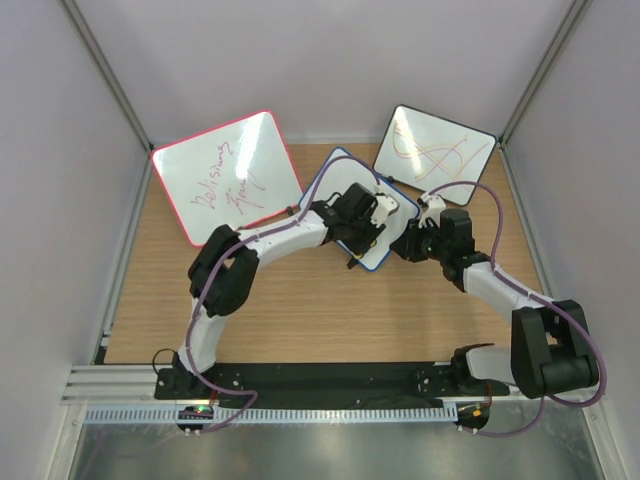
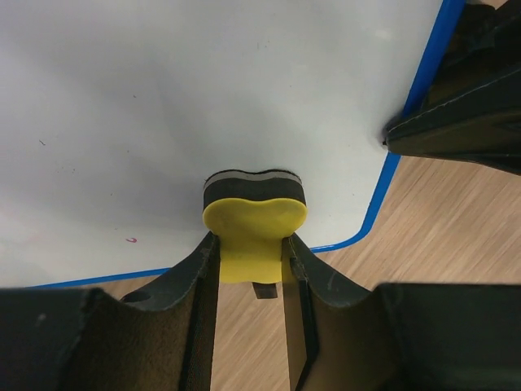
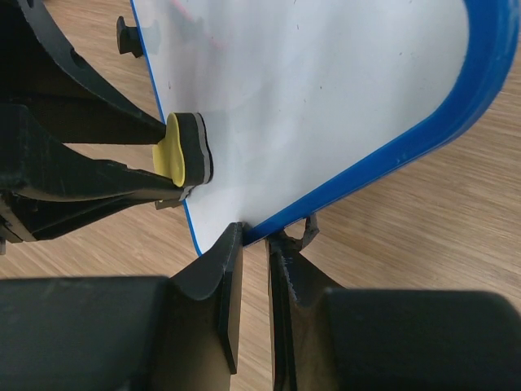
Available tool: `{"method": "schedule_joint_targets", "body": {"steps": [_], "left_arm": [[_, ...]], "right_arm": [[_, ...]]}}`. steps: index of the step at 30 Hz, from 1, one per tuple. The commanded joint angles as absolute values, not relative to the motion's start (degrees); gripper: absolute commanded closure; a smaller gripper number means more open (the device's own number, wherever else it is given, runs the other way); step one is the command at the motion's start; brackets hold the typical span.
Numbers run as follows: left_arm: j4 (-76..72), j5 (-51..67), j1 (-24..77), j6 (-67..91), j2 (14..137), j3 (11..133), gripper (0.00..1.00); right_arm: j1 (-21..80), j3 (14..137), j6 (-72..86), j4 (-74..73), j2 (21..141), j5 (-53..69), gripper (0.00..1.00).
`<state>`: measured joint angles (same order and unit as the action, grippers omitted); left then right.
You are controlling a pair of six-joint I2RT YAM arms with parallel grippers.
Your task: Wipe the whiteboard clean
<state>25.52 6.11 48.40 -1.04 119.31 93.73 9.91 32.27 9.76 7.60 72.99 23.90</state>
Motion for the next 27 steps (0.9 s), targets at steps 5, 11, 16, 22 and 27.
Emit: {"method": "schedule_joint_targets", "body": {"steps": [5,11,16,22,27], "left_arm": [[23.64,7.04,45.1,-2.98,121.91,93.87,1.0],[22.85,2.2,39.82,-7.11,120.06,90.53,1.0],[21.54,0.35,38.06,-10.89,118.48,87.45,1.0],[21.71,2.72,38.93,-8.97,118.57,87.98,1.0],[21.88,4.3,43.94,-9.49,117.07,88.5,1.0]], "right_arm": [[11.51,32.78,7.03,7.56,71.89,27.69,0.99],[11.51,32.78,7.03,7.56,71.72,27.69,0.99],[11.51,32.87,7.03,7.56,71.9,27.69,0.99],[11.51,32.7,7.03,7.56,71.63,27.6,0.99],[11.51,32.61,7.03,7.73,71.63,27.6,0.99]]}}
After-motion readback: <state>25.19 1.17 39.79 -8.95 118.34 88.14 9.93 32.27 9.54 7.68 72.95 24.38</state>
